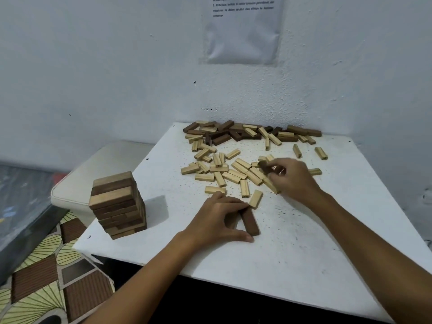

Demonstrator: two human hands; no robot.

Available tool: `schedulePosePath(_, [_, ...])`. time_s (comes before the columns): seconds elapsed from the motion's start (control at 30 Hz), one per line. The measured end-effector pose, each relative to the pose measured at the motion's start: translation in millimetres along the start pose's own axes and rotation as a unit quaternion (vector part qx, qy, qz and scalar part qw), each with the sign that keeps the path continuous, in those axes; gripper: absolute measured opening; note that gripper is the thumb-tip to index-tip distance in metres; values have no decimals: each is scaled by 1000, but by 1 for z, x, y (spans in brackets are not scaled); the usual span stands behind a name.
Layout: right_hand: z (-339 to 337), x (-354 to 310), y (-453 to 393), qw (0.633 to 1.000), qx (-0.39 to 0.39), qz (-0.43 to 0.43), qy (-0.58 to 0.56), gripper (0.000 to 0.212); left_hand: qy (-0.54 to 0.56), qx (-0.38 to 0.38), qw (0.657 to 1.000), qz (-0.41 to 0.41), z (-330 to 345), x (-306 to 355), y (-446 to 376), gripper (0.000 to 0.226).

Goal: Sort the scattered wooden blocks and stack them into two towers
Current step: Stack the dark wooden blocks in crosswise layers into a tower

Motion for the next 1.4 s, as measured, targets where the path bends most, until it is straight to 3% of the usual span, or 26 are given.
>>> schedulePosePath(0.07, [19, -14, 27, 996, -85, -11, -16, 33, 12, 8, 1000, -6, 0, -2, 0, 81])
schedulePosePath(0.13, [30, -17, 50, 993, -118, -10, 6, 36, 17, 13, 1000, -9, 0, -3, 1, 79])
schedulePosePath(0.4, [48, -34, 99, 992, -123, -34, 16, 39, 13, 18, 1000, 1, -5, 12, 10, 58])
schedulePosePath(0.57, [55, -46, 101, 986, -160, -31, -21, 31, 14, -39, 999, -18, -9, 10, 22, 75])
schedulePosePath(0.7, [59, -39, 98, 975, -221, -27, -29, 52, 8, -92, 995, -36, -13, 0, 29, 90])
schedulePosePath(0.83, [68, -33, 99, 960, -278, -29, 6, 67, 4, -99, 994, -43, -18, -7, 33, 78])
schedulePosePath(1.13, [72, -27, 97, 974, -222, -30, -24, 66, 37, -13, 999, -27, -19, -3, 33, 77])
schedulePosePath(1.4, [68, -27, 93, 979, -204, -25, -16, 65, 39, -73, 995, -64, -7, -15, 21, 105])
Point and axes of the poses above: each hand's wrist, its own y-axis away from the middle knuckle, its own z-axis out of the palm, x = y × z, the point moved 10 cm from there along -y, towards the middle knuckle, and after that the axes turned 9 degrees about -x, right-handed, at the moved point
